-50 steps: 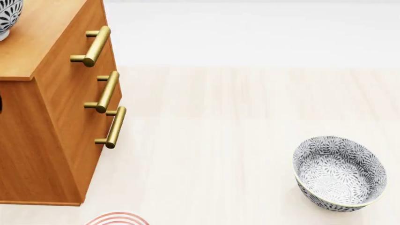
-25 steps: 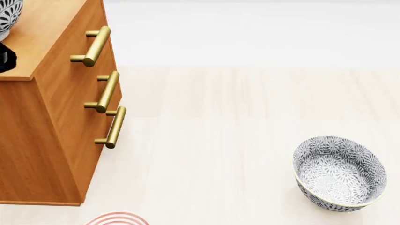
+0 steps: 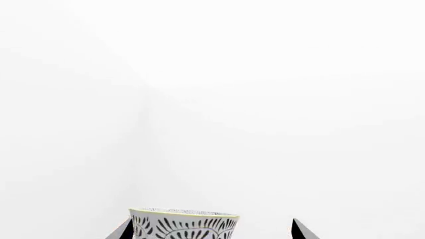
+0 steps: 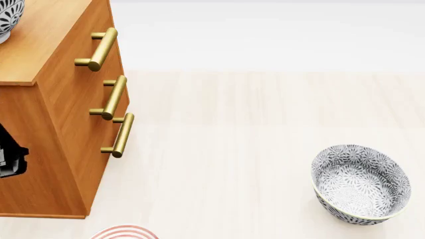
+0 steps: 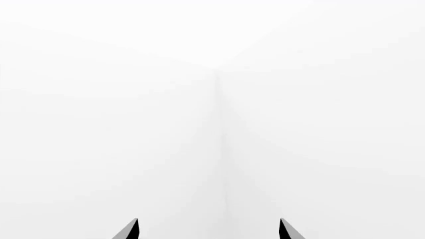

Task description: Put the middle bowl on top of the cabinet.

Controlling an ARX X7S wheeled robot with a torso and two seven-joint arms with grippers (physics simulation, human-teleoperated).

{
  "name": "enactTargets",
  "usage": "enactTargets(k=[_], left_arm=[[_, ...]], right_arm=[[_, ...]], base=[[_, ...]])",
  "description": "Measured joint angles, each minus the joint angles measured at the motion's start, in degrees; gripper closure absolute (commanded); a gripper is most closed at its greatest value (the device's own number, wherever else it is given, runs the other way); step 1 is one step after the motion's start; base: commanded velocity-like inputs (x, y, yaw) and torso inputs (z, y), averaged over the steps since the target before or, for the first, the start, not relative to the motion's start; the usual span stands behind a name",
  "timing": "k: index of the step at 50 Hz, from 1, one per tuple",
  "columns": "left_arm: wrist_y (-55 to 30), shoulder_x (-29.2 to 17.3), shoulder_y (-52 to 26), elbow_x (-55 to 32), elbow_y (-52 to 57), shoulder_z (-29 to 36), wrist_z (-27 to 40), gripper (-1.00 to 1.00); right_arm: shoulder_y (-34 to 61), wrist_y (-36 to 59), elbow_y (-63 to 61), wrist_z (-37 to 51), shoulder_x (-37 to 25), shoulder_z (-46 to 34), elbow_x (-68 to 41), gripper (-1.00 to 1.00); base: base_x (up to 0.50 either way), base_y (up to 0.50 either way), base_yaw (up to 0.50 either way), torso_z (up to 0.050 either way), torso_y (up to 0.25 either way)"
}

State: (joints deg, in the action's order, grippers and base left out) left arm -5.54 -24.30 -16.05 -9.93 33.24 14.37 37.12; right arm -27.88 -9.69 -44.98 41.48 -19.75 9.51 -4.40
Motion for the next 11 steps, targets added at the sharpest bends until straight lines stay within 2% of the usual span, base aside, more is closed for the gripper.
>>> enactTargets(k=[11], left_arm=[[6.18, -2.17, 9.84, 1.48, 2.86, -0.21, 0.26, -1.00]], right_arm=[[0.81, 0.77, 0.26, -0.17, -0.19, -1.09, 0.35, -1.00]], base=[[0.00, 0.00, 0.00, 0.000, 0.000]])
